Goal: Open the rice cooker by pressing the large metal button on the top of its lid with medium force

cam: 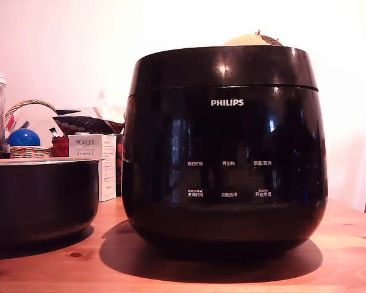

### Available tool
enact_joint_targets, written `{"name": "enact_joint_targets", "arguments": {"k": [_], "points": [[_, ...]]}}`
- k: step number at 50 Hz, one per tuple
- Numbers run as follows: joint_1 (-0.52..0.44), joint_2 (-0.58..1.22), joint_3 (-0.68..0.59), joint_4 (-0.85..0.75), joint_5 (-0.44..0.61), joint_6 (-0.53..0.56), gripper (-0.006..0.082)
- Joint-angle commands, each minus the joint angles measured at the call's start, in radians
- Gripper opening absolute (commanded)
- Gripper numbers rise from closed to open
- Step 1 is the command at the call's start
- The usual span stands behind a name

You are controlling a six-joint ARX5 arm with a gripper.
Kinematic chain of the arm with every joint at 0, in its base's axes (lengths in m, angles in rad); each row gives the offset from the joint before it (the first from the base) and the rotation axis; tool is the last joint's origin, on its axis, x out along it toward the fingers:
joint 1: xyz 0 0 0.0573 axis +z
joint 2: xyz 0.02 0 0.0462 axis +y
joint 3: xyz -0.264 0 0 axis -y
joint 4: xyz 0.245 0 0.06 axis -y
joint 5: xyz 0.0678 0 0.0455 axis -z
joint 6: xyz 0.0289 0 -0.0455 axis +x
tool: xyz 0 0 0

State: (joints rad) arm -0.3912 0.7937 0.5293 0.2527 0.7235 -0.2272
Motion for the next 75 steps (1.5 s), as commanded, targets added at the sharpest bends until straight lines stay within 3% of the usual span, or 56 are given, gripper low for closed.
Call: {"name": "enact_joint_targets", "arguments": {"k": [1, 13, 24, 52, 75], "points": [[-0.049, 0.066, 0.033, 0.011, -0.016, 0.063, -0.0019], [-0.218, 0.309, 0.179, 0.011, -0.068, 0.187, -0.0019], [-0.296, 0.466, 0.271, 0.017, -0.105, 0.238, -0.0019], [-0.341, 0.616, 0.296, 0.004, -0.193, 0.29, -0.0019], [-0.372, 0.622, 0.296, -0.226, -0.315, 0.412, -0.0019]]}}
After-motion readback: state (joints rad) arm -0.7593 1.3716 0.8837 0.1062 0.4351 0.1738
